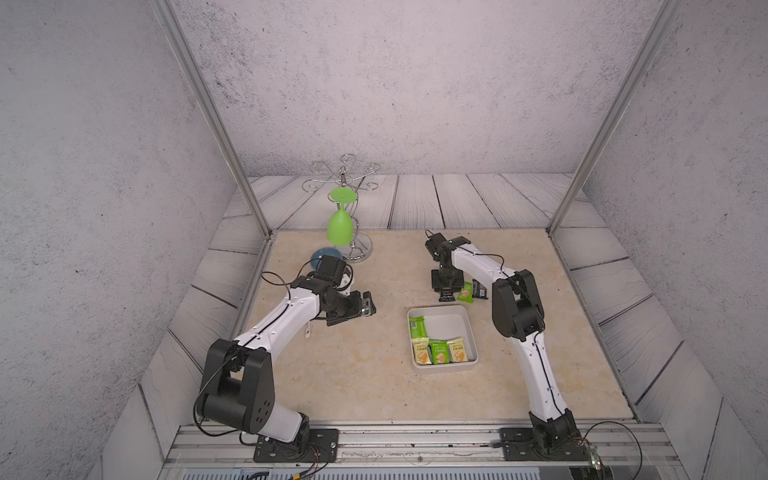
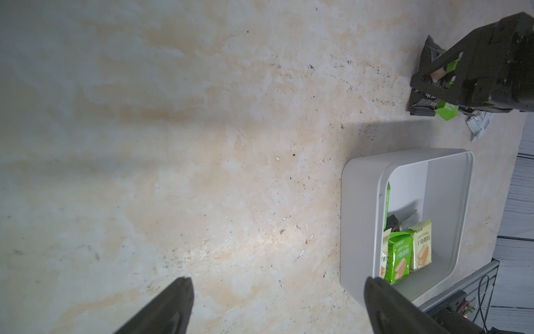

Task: Take the cookies out of the storage box
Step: Place the cookie at the center of the board.

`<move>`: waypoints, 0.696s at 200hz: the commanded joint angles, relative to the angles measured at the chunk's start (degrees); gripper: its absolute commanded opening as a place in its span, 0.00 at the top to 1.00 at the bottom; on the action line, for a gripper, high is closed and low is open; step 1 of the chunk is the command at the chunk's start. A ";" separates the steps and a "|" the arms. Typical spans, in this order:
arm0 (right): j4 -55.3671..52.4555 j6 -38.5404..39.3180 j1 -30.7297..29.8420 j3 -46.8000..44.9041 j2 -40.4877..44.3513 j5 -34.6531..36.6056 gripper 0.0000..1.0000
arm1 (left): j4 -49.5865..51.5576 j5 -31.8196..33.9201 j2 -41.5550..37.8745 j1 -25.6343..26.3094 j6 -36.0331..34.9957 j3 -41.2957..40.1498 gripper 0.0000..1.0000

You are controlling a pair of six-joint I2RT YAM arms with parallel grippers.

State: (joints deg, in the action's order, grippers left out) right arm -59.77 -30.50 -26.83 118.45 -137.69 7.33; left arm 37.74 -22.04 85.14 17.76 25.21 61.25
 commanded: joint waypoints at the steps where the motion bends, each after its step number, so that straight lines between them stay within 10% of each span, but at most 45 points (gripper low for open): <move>1: -1.10 -0.78 -0.06 0.64 -0.03 -0.23 0.52 | 1.46 0.86 0.46 0.17 -1.20 0.89 0.02; 139: -0.20 3.86 -0.24 -14.82 22.94 -4.56 0.39 | -3.39 -2.21 0.93 0.49 2.61 -0.43 0.01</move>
State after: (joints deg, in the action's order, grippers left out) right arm -59.00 -28.05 -26.83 108.90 -119.17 5.43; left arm 35.92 -22.74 85.17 17.76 26.24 61.23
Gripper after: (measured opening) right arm 0.611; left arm 0.985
